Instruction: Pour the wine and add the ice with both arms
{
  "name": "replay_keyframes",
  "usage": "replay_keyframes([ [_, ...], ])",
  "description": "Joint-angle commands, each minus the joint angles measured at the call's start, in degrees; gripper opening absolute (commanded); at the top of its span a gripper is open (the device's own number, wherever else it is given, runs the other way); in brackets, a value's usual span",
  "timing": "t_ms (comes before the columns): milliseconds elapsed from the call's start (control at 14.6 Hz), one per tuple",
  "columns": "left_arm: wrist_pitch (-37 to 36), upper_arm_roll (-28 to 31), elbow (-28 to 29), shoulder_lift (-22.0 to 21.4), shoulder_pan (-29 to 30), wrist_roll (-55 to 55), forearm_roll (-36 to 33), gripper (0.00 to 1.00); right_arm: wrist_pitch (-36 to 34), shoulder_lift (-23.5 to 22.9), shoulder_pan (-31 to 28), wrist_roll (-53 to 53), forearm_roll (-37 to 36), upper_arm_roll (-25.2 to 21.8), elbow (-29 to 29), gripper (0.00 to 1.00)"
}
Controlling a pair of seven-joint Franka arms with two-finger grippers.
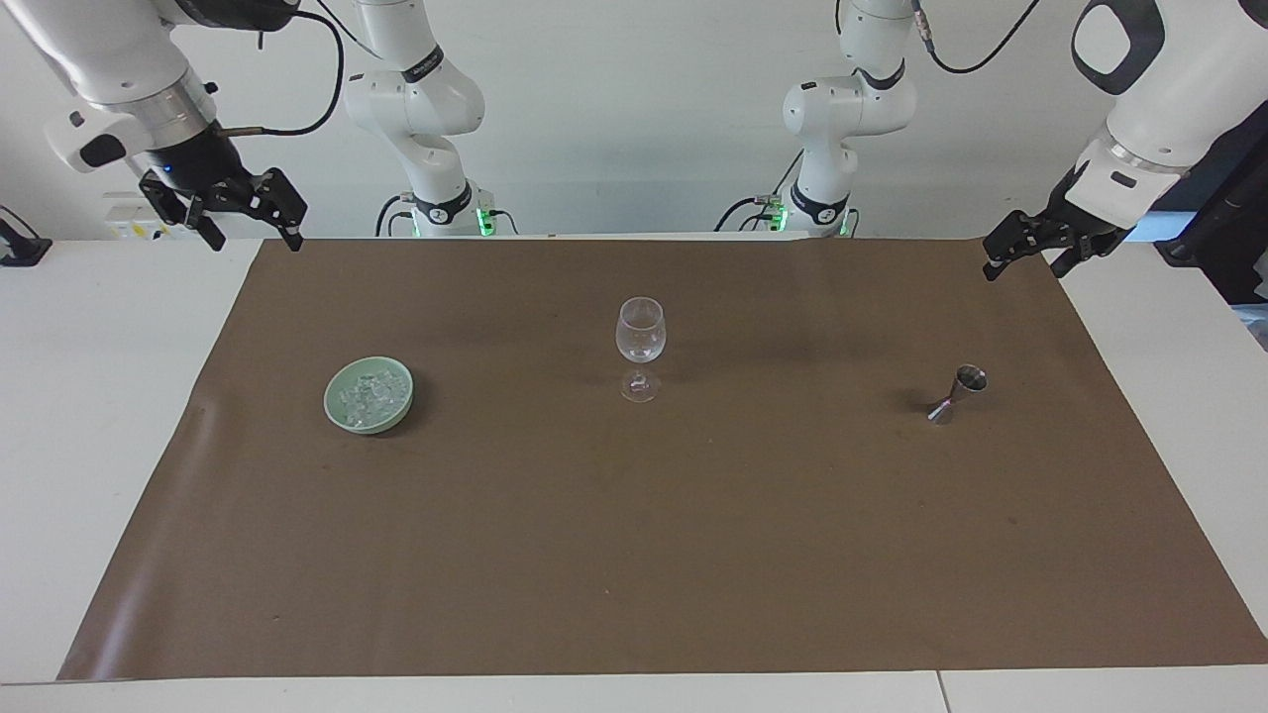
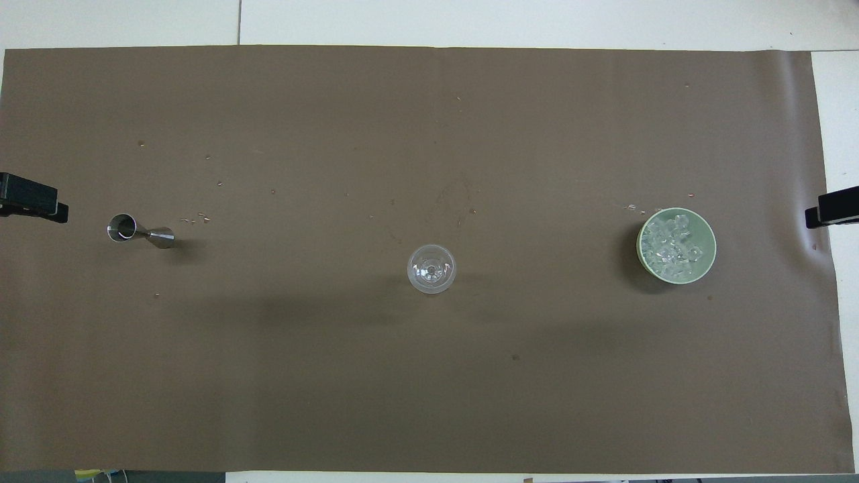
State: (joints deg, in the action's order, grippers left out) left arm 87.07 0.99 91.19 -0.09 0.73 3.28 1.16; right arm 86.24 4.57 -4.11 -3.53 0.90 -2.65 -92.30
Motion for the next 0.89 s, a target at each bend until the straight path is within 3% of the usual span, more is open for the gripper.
replay_keyframes([
  [0, -0.85, -0.11, -0.23, -0.26, 0.15, 0.23, 0.25, 1.0, 0.6, 0.09, -0.46, -0.07, -0.02, 0.54, -0.25, 1.0],
  [820, -0.85, -0.11, -0.23, -0.26, 0.15, 0.23, 0.25, 1.0, 0.42, 0.62, -0.63, 0.1, 0.33, 0.45, -1.13, 1.0],
])
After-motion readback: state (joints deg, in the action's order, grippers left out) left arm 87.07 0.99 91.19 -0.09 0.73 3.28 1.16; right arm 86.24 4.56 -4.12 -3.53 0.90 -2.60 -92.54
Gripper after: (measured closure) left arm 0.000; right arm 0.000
